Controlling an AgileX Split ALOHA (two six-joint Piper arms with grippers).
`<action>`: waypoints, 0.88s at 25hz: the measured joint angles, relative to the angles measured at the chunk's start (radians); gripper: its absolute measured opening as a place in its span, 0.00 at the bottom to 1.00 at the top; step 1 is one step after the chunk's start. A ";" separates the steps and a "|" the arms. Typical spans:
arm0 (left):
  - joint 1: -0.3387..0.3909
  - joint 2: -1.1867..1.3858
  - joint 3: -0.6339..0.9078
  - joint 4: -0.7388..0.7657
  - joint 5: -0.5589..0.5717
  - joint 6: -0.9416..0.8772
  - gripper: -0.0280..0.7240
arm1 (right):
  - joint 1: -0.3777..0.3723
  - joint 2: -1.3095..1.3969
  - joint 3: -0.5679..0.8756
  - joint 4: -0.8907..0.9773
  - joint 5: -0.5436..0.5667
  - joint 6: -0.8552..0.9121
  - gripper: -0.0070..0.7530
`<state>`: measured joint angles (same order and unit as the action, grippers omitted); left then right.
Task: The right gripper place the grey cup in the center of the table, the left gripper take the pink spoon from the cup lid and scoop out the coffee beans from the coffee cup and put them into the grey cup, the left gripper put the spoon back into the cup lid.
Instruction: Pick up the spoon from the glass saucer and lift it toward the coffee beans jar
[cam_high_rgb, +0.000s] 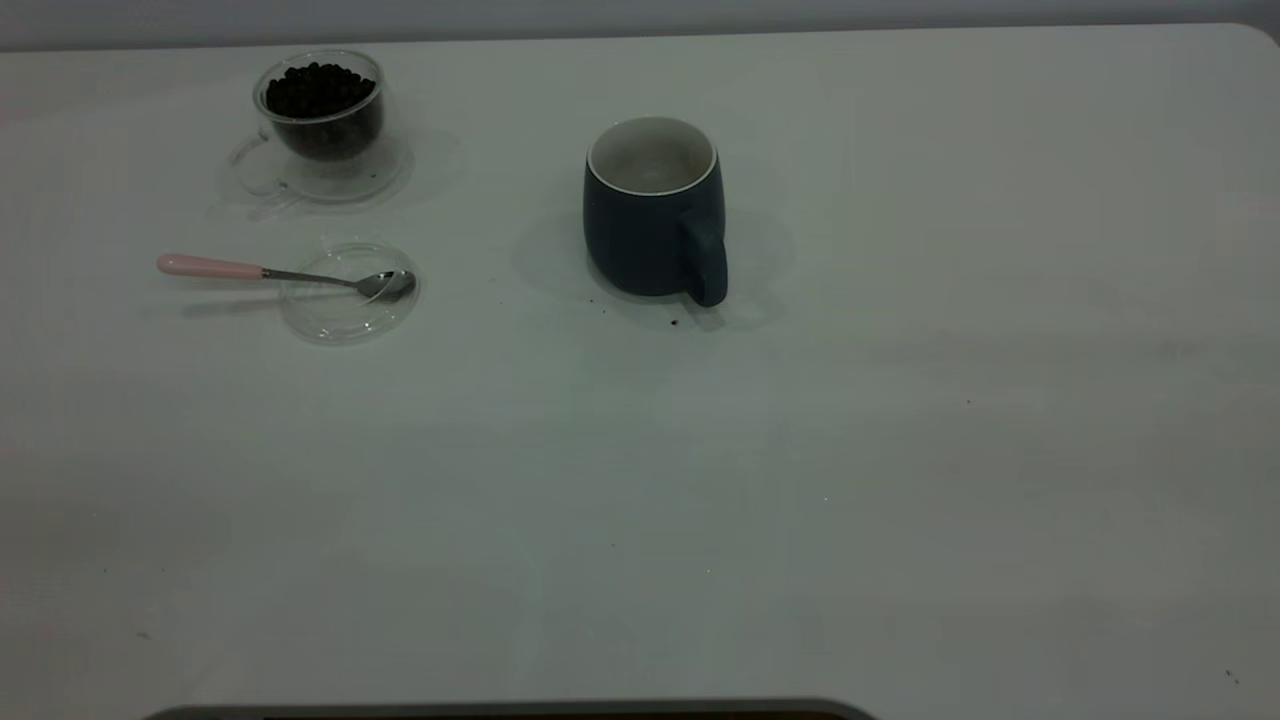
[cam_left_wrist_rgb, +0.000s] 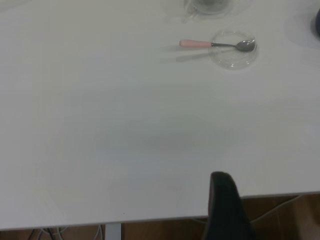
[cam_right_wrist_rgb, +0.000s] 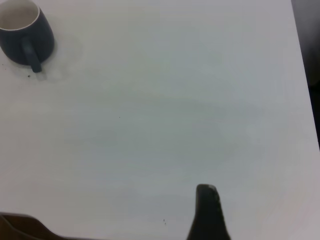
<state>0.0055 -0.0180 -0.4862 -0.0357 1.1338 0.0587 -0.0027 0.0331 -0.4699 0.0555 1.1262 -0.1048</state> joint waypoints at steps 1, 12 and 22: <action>0.000 0.000 0.000 0.000 0.000 0.000 0.72 | 0.000 0.000 0.000 0.000 0.000 0.000 0.79; 0.000 0.000 0.000 0.000 0.000 0.000 0.72 | 0.000 0.000 0.000 0.000 0.000 0.000 0.79; -0.044 0.208 -0.069 0.000 -0.066 -0.008 0.72 | 0.000 0.000 0.000 0.000 0.000 0.000 0.79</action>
<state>-0.0385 0.1897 -0.5551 -0.0357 1.0682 0.0504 -0.0027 0.0331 -0.4699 0.0555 1.1262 -0.1048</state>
